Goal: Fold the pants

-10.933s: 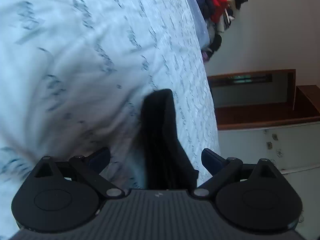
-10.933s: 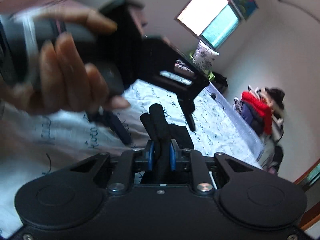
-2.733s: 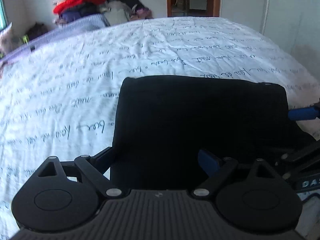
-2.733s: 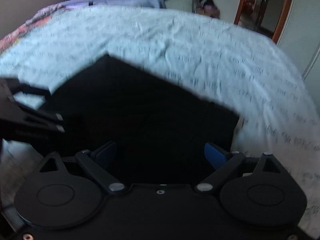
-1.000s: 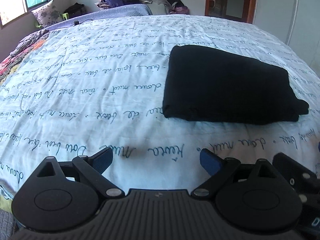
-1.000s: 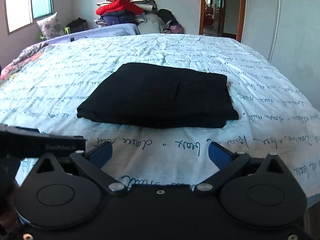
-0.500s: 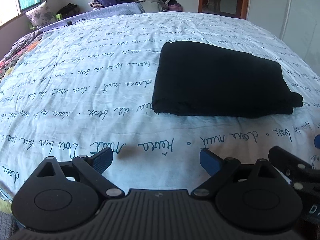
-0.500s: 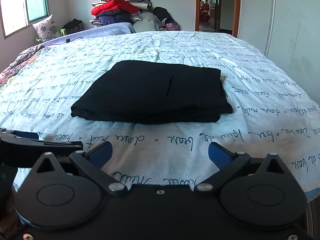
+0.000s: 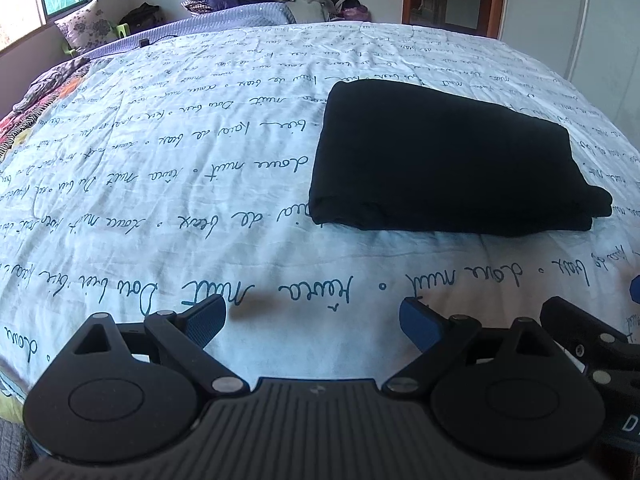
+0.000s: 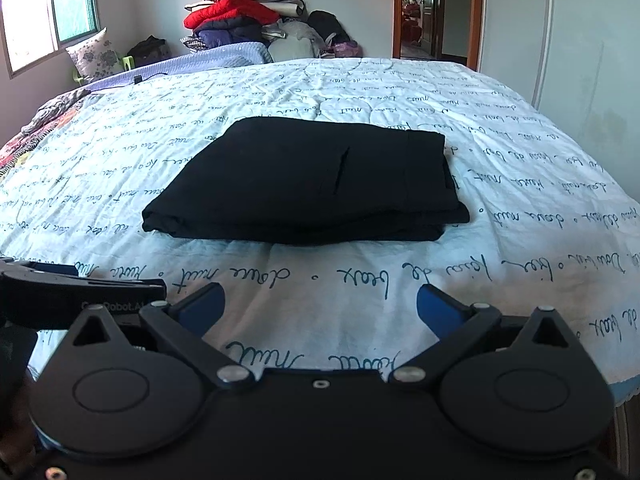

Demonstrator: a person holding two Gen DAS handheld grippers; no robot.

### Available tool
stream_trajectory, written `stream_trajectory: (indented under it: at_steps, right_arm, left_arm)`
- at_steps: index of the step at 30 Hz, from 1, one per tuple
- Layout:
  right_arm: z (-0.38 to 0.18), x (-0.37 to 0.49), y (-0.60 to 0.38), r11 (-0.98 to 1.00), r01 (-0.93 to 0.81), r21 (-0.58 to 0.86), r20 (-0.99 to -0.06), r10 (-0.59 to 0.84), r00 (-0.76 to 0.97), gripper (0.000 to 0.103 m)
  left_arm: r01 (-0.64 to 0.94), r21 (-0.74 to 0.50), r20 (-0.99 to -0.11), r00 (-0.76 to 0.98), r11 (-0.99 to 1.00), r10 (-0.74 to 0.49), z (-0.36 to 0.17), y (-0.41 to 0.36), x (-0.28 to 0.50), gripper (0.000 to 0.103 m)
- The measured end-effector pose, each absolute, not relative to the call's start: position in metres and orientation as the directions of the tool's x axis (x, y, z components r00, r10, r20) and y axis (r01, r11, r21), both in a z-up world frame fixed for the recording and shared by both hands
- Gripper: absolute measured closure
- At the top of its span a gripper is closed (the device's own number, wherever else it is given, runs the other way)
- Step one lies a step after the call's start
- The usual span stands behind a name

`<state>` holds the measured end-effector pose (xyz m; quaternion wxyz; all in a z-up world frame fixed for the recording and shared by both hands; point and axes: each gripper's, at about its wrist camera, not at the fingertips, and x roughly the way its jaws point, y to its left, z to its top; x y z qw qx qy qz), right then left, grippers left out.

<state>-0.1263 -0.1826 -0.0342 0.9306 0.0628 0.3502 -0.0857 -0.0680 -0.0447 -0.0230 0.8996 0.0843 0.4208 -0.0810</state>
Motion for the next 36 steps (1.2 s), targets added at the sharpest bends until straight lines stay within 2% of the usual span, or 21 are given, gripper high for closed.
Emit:
stream_trajectory:
  at_steps: [36]
  right_arm:
    - [-0.0345,-0.1277,-0.1805,0.979,0.197,0.059,-0.661,-0.110,0.742,0.000]
  left_arm:
    - [0.212,0.085,-0.770,0.634,0.974,-0.071,-0.0231,-0.0428,-0.0699,0.007]
